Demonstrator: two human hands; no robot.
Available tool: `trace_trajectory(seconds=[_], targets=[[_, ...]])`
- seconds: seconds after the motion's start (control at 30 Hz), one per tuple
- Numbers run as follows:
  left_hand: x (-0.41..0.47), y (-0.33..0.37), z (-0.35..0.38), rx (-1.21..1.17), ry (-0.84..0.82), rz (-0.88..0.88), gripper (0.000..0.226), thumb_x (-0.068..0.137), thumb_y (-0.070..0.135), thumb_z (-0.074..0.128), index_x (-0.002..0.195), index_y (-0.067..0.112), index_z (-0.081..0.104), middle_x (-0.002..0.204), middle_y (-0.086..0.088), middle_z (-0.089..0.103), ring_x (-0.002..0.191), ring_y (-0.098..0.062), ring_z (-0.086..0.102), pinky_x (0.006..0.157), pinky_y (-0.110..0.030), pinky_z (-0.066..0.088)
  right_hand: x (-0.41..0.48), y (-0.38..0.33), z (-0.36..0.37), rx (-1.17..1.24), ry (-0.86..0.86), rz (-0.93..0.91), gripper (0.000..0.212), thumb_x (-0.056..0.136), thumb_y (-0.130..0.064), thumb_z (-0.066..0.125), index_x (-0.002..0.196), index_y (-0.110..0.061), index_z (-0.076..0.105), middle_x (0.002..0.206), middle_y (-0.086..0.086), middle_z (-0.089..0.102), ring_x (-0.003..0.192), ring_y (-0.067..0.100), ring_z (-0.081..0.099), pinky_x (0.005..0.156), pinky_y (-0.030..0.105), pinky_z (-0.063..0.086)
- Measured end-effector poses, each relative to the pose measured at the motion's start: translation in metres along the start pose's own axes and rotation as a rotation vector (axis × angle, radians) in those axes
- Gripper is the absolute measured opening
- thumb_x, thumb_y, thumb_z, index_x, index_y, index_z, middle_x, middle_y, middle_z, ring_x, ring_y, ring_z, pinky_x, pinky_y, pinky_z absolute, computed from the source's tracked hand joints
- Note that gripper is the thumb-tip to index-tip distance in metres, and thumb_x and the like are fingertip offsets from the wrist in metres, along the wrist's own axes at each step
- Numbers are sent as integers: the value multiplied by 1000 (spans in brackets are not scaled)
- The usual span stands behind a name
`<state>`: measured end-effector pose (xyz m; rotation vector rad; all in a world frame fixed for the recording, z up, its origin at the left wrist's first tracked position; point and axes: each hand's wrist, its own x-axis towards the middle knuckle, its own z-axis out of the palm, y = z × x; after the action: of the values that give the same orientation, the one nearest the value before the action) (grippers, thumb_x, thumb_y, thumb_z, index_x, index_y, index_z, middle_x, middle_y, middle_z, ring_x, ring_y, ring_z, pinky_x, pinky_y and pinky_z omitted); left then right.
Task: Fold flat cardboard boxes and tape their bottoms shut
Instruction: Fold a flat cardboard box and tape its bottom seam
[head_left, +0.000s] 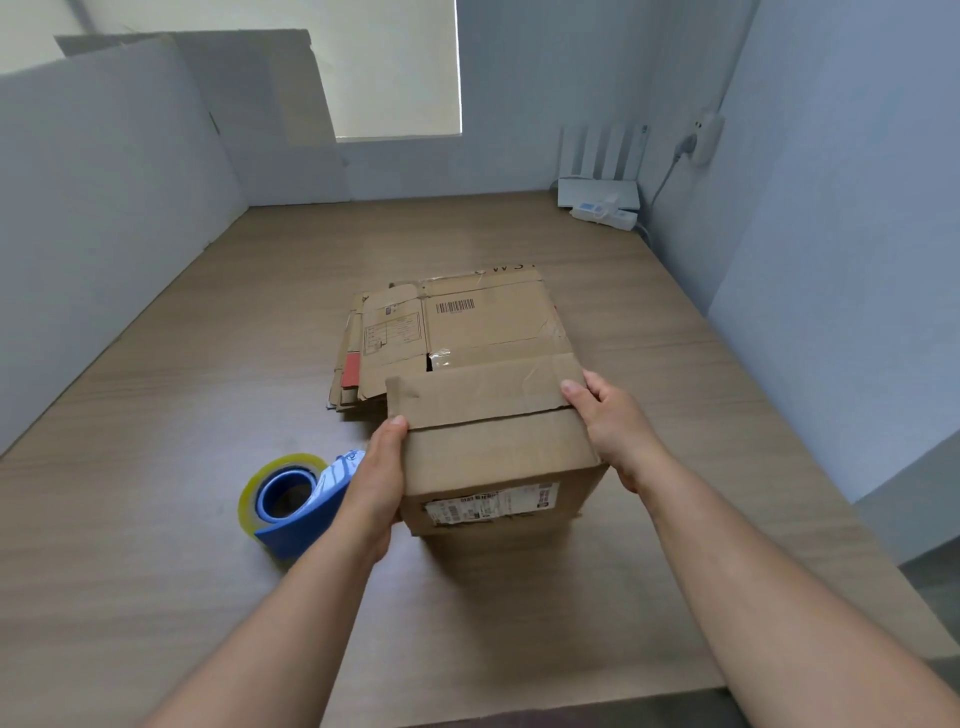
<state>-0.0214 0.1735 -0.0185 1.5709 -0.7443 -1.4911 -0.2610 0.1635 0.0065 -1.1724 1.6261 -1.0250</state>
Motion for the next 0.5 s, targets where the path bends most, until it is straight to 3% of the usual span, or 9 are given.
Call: trace_trajectory(seconds=[0.1, 0.23, 0.37, 0.5], targets=[[-4, 0, -2, 18, 29, -15, 41, 89, 60, 43, 115, 32, 58, 100, -3, 68, 82, -23, 65, 48, -28, 47, -4, -4, 2, 30, 21, 22, 38, 98, -33, 47, 134, -21, 53, 120, -2, 63, 107, 16, 60, 93, 37, 50], [-13, -11, -10, 37, 63, -85, 35, 84, 64, 49, 98, 33, 57, 93, -6, 69, 86, -26, 66, 63, -38, 53, -28, 6, 9, -54, -1, 24, 29, 99, -36, 43, 123, -27, 58, 107, -10, 64, 99, 12, 60, 87, 37, 51], [-1, 0, -6, 35, 25, -22, 38, 86, 63, 44, 104, 34, 60, 97, -5, 70, 89, -25, 67, 58, -33, 51, -12, 0, 8, -57, 41, -10, 33, 99, -37, 43, 126, -24, 57, 113, -6, 64, 103, 14, 59, 90, 38, 50], [17, -7, 4, 246, 40, -68, 43, 88, 59, 36, 107, 25, 54, 101, -10, 63, 94, -30, 60, 72, -41, 49, 6, 20, 15, -141, 7, 74, 33, 100, -35, 43, 125, -19, 57, 116, 3, 63, 102, 19, 57, 86, 34, 48]])
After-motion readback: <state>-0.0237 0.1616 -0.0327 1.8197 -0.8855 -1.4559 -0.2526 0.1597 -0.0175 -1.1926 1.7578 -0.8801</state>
